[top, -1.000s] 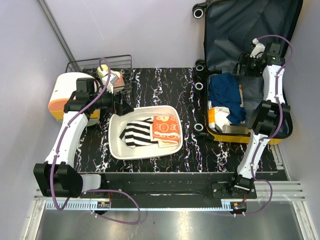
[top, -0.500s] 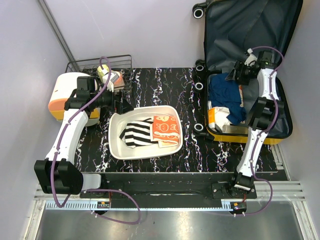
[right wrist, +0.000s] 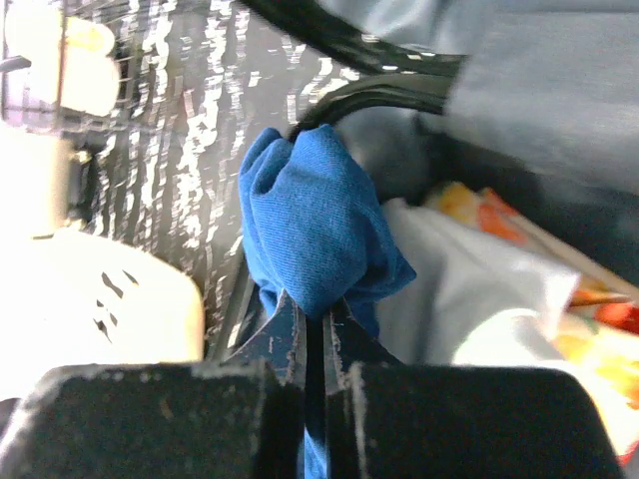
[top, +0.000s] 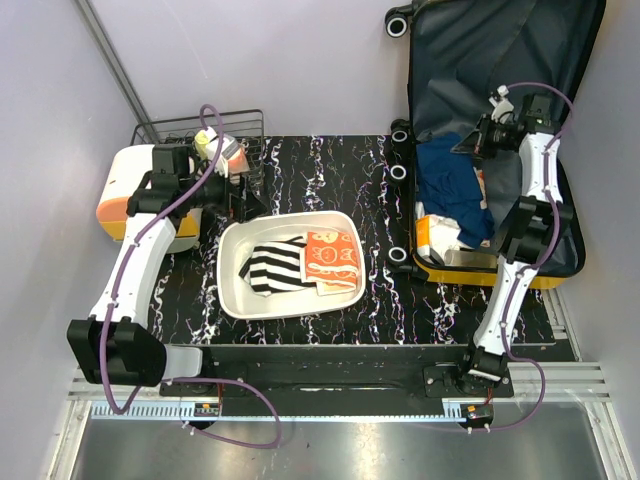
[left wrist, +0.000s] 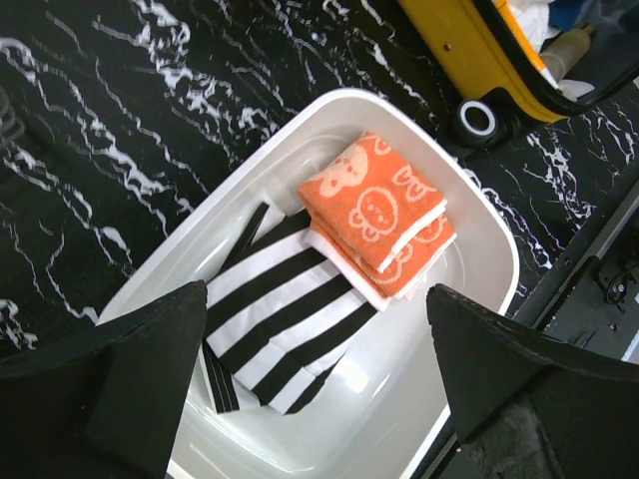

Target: Open, take out, and arrange the luggage

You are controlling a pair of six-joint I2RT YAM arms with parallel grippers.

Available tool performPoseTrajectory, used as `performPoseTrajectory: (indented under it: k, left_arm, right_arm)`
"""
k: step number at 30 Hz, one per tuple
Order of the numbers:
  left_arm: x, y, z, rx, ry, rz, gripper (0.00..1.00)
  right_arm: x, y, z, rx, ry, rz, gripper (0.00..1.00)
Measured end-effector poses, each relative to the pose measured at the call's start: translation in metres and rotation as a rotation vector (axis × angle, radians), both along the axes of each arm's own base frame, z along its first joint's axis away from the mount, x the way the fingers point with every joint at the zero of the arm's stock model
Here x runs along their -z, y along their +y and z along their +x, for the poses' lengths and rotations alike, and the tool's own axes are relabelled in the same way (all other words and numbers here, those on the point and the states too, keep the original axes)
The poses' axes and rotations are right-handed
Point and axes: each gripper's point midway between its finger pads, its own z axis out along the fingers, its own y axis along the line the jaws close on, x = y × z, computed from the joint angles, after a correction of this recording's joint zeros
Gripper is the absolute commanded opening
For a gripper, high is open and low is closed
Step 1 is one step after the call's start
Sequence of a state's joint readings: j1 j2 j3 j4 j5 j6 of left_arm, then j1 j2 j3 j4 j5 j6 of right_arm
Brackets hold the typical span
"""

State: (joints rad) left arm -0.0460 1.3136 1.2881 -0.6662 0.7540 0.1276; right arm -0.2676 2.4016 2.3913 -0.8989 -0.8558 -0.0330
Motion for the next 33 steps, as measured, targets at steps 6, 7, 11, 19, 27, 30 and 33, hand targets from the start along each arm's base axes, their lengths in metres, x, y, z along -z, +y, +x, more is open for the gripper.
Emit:
performPoseTrajectory:
  k: [6, 7, 11, 19, 27, 30, 33]
  left_arm:
    - [-0.029, -0.020, 0.000, 0.093, -0.114, 0.029, 0.99]
    - [-0.035, -0.024, 0.001, 0.108, -0.133, 0.031, 0.99]
    - [-0.066, -0.049, 0.005, 0.179, -0.216, 0.027, 0.99]
    - [-0.110, -0.109, -0.004, 0.306, -0.268, -0.038, 0.99]
    - [-0.133, -0.148, -0.027, 0.370, -0.164, -0.195, 0.99]
    - [-0.135, -0.158, -0.035, 0.390, -0.113, -0.247, 0.99]
    - [-0.129, -0.167, -0.042, 0.405, -0.059, -0.276, 0.99]
  right_arm:
    - [-0.078, 0.020, -0.033, -0.104, -0.166, 0.009, 0.00]
    - [-0.095, 0.024, -0.041, -0.123, -0.203, 0.006, 0.00]
    - [-0.153, 0.040, -0.078, -0.192, -0.346, -0.015, 0.00]
    - [-0.200, 0.094, -0.150, -0.346, -0.493, -0.038, 0.00]
    - [-0.212, 0.188, -0.228, -0.606, -0.558, -0.007, 0.00]
    - [-0.220, 0.215, -0.253, -0.690, -0.588, 0.013, 0.00]
    - [-0.226, 0.230, -0.268, -0.742, -0.611, 0.028, 0.00]
